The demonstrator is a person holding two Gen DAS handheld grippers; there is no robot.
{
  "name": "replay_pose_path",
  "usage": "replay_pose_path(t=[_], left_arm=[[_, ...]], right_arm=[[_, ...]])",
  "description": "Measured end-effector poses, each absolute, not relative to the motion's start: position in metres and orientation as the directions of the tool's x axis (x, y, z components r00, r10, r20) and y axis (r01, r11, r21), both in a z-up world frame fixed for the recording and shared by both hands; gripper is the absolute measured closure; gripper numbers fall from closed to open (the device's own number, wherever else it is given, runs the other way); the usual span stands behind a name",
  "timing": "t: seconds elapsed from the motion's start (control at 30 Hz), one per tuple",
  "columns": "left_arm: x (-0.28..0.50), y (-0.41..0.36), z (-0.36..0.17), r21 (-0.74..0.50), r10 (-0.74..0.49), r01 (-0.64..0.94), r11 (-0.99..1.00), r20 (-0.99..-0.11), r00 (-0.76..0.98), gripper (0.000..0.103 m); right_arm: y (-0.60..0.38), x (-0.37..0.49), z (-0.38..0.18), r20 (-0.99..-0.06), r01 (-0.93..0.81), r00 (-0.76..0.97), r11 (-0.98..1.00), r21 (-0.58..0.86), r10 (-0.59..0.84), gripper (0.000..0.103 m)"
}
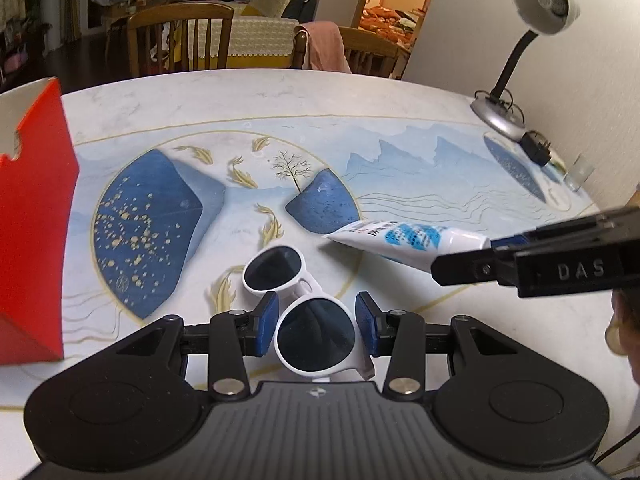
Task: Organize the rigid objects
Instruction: 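Grasp the white ointment tube with the right gripper while the left gripper grasps the white sunglasses, then lift the tube with the right gripper while the left gripper lifts the sunglasses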
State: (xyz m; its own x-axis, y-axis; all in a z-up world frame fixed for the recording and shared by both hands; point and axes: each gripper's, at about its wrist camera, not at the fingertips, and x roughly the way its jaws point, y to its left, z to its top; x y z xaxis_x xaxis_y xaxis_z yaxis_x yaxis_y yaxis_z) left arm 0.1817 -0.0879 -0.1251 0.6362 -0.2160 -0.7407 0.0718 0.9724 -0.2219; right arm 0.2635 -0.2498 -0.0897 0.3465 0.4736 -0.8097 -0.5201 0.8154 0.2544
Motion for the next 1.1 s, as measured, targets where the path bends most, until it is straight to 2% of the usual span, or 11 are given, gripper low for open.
replay_pose_path(t=[0.17,0.23,0.27,0.5,0.67,0.77,0.83,0.87,0.9,0.97,1.1], left_arm=[[0.169,-0.077,-0.117,-0.247,-0.234,0.07,0.966,-0.73,0.643,0.062],[0.165,-0.072,-0.114,-0.256,-0.244,0.076,0.964,-0.729,0.64,0.091],[0.164,-0.068,-0.114,-0.269,-0.254,0.073,0.96,-0.735,0.629,0.096],[0.155,-0.048,-0.119,-0.278,-0.26,0.066,0.958,-0.752,0.606,0.096],[0.154,-0.053,-0.119,-0.319,-0.323,0.114,0.941,-0.746,0.582,0.094],[0.157,-0.063,-0.12,-0.338,-0.349,0.129,0.932,-0.75,0.562,0.087],[0.16,-0.07,-0.122,-0.334,-0.349,0.132,0.933,-0.756,0.554,0.078],[0.161,-0.074,-0.122,-0.332,-0.347,0.132,0.934,-0.758,0.553,0.067],[0.162,-0.077,-0.123,-0.326,-0.339,0.126,0.937,-0.759,0.555,0.046],[0.163,-0.083,-0.122,-0.315,-0.317,0.107,0.943,-0.756,0.572,0.024],[0.178,-0.096,-0.128,-0.3,-0.28,0.054,0.952,-0.79,0.546,0.024]], right_arm=[[-0.25,0.243,-0.08,-0.8,-0.507,0.365,0.822,0.259,0.477,0.071],[-0.249,0.237,-0.078,-0.798,-0.502,0.364,0.823,0.267,0.481,0.071],[-0.248,0.234,-0.077,-0.797,-0.499,0.366,0.825,0.267,0.48,0.071],[-0.236,0.216,-0.067,-0.788,-0.49,0.381,0.828,0.272,0.484,0.071],[-0.24,0.21,-0.062,-0.779,-0.458,0.41,0.846,0.275,0.475,0.071],[-0.247,0.208,-0.06,-0.777,-0.441,0.423,0.855,0.273,0.466,0.071],[-0.253,0.207,-0.06,-0.773,-0.431,0.429,0.858,0.279,0.467,0.071],[-0.256,0.207,-0.06,-0.773,-0.426,0.431,0.86,0.281,0.466,0.071],[-0.26,0.206,-0.061,-0.772,-0.421,0.432,0.861,0.285,0.467,0.071],[-0.266,0.206,-0.062,-0.77,-0.414,0.433,0.862,0.291,0.468,0.071],[-0.282,0.208,-0.065,-0.768,-0.407,0.434,0.863,0.3,0.472,0.071]])
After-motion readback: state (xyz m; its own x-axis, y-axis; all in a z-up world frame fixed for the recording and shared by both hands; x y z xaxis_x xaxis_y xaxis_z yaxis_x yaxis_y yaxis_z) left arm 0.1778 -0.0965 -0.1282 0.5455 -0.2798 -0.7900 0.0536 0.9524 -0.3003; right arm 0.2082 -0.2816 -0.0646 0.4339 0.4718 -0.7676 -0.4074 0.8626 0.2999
